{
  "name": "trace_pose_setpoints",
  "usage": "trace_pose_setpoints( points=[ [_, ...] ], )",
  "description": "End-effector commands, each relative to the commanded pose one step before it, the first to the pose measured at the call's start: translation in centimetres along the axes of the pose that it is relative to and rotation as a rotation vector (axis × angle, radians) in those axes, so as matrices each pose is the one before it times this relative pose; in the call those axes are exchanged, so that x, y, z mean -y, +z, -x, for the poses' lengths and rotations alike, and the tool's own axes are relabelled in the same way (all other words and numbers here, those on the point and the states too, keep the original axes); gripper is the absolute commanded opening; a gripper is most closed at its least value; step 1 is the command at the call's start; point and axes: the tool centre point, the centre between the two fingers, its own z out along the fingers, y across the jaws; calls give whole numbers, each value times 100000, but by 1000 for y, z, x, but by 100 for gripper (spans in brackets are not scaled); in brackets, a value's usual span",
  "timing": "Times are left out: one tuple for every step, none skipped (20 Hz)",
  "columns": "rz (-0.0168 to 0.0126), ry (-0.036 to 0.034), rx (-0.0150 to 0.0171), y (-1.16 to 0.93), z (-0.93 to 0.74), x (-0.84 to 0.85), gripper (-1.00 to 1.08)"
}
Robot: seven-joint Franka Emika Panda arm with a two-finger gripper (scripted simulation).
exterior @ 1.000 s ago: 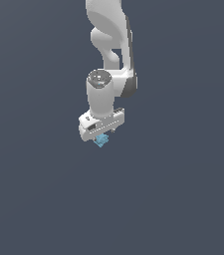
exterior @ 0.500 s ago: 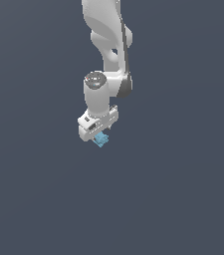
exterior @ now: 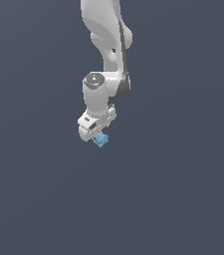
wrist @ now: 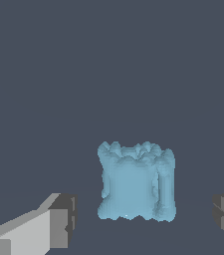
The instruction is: Pick up the object and move it to a goal position.
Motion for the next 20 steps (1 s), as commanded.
trace_pose_setpoints(
  points=[
    [25, -707, -36, 44, 60, 35, 100],
    [-22, 435, 29, -22, -28, -22, 100],
    [0, 0, 0, 33, 2, 0, 100],
    [0, 0, 0, 100, 7, 0, 100],
    [0, 0, 0, 166, 11, 1, 100],
    [-1, -69, -4, 231, -14, 23, 100],
    [0, 0, 0, 296, 20, 2, 100],
    [-2, -49, -4, 360, 3, 18, 100],
    [0, 0, 0, 423, 28, 3, 100],
    [-4, -97, -10, 482, -10, 34, 100],
    [-2, -49, -5, 539, 13, 17, 100],
    [-1, -69, -6, 524, 1, 20, 100],
    [0, 0, 0, 460, 23, -7, 100],
    [4, -49, -1, 391, -5, 4, 100],
    [0, 0, 0, 326, 10, -15, 100],
    [16, -67, 8, 257, -25, 4, 100],
    [0, 0, 0, 200, 0, -18, 100],
    [0, 0, 0, 140, -2, -15, 100],
    [0, 0, 0, 83, -2, -10, 100],
    [0, 0, 0, 27, -1, -4, 100]
  ],
)
